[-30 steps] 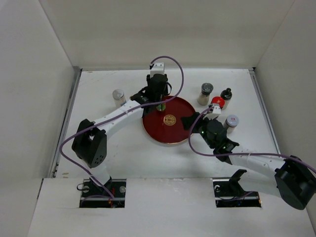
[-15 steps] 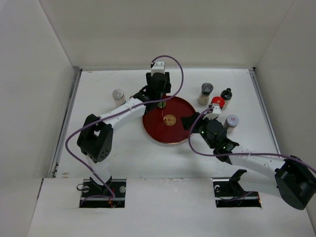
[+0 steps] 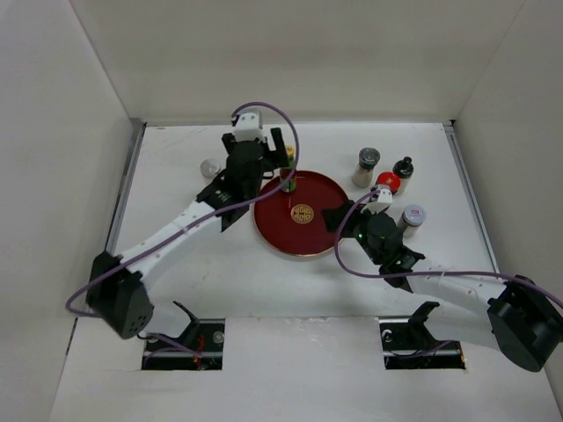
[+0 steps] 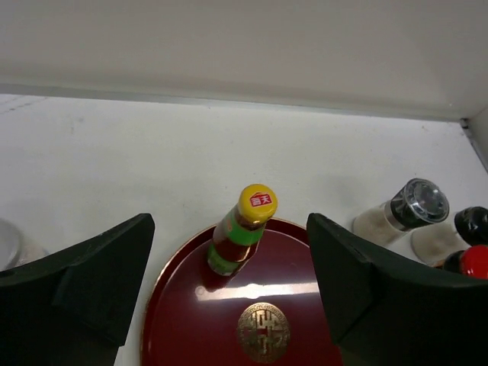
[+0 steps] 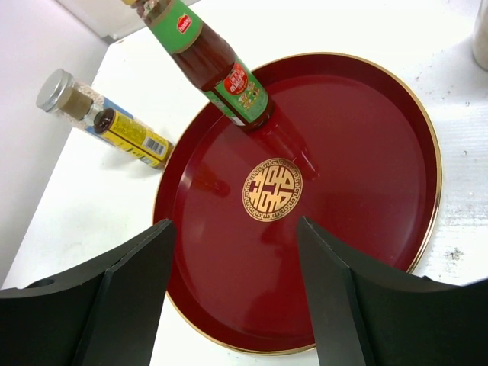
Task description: Organize the condiment bottles
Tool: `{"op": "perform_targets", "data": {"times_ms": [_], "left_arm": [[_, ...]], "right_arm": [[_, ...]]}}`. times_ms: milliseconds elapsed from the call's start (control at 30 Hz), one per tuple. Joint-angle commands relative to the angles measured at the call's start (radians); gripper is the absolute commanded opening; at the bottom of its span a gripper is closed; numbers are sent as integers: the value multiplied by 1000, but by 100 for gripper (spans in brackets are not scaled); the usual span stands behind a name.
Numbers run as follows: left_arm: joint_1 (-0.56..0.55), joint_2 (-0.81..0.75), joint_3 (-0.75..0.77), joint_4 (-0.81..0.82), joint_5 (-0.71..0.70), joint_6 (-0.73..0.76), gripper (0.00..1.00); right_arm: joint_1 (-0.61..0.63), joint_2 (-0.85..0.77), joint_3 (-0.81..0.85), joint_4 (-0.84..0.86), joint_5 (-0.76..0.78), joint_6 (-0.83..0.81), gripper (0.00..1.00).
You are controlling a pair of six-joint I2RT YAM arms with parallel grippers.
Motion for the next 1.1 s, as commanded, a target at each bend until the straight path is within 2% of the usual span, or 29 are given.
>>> {"op": "perform_targets", "data": {"times_ms": [0, 100, 200, 433, 833, 900, 1000, 1067], "left_arm": [[49, -149, -100, -50, -38, -44, 80], [120, -203, -167, -151, -26, -90, 72], [158, -200, -203, -185, 9, -93, 68], [183, -124, -226, -70, 58, -42, 67], [232, 42, -194, -24, 48, -36, 50], [239, 54, -194, -10, 42, -38, 44], [242, 57, -189, 2, 34, -38, 26], [229, 31, -189, 2, 17, -36, 20]], "right_arm": [[-3, -13, 1, 46, -9, 11, 71], [-3, -10, 1, 48, -9, 11, 72], [-3, -1, 4, 48, -9, 10, 72], [1, 24, 15, 46, -9, 5, 72], [1, 38, 19, 46, -12, 3, 72], [1, 38, 19, 49, -12, 2, 72], [1, 47, 21, 48, -15, 3, 72], [1, 47, 21, 51, -16, 2, 72]]}}
